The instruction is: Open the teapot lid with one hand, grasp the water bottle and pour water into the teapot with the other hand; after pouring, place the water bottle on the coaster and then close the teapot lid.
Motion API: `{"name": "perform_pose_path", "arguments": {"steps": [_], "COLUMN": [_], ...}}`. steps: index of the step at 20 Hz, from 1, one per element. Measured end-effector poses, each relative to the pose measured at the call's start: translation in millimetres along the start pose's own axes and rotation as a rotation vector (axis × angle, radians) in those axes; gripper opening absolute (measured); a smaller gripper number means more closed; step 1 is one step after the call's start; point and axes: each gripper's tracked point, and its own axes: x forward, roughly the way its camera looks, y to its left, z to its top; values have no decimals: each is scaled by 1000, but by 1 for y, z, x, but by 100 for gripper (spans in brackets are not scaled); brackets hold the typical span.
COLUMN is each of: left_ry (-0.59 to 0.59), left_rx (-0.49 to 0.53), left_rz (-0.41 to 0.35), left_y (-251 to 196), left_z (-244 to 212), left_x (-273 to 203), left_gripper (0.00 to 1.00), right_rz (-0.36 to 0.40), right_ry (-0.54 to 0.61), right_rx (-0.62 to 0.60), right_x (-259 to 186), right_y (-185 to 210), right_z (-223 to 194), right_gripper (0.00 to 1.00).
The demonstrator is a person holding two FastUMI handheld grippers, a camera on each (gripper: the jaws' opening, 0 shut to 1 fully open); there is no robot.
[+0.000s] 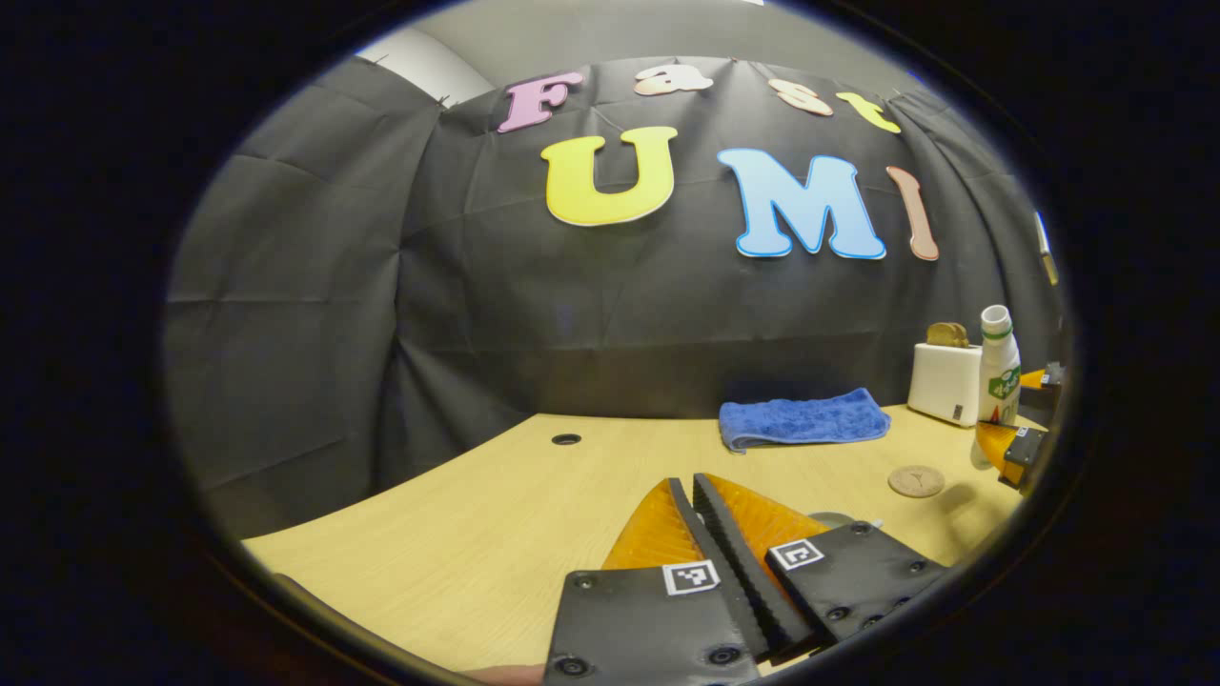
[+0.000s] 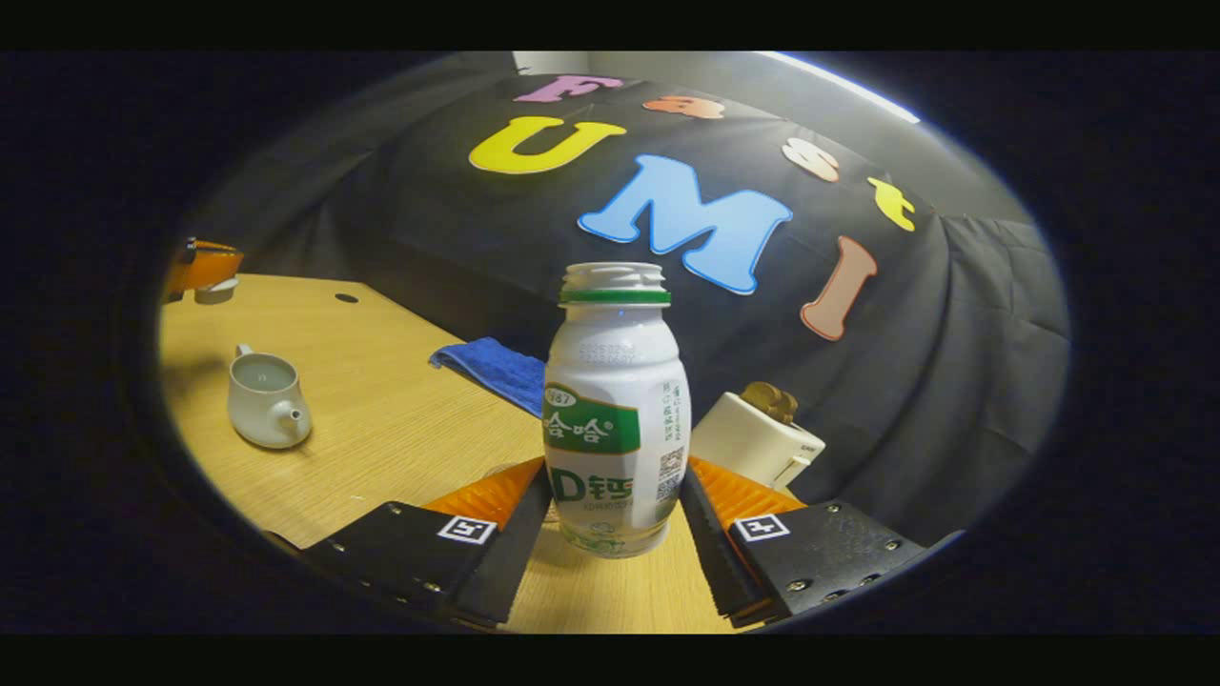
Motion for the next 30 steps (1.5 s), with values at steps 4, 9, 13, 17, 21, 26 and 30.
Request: {"name": "perform_pose_path", "arguments": {"steps": [4, 9, 13, 17, 21, 26, 30], "left_ry": [1, 4, 14, 16, 18, 22, 28], "left_rx": [-7, -10, -17, -15, -13, -12, -13], "left_rz": [-6, -7, -1, 7, 12, 17, 15], "left_y": [1, 3, 7, 11, 14, 17, 17], "left_z": [-1, -4, -8, -10, -12, -15, -17], "left_x": [1, 3, 5, 6, 7, 7, 8], "left_gripper": [7, 7, 7, 7, 27, 7, 7], "right_rz": [10, -3, 3, 20, 17, 20, 16], "right_ry": [-19, -75, -116, -145, -157, -155, -156], "right_rx": [-137, -310, -432, -535, -628, -722, -814], "right_x": [5, 7, 10, 12, 14, 16, 19], "right_y": [12, 24, 38, 53, 61, 68, 73], "right_z": [9, 24, 36, 41, 43, 38, 37], "right_gripper": [76, 76, 76, 76, 76, 76, 76]}}
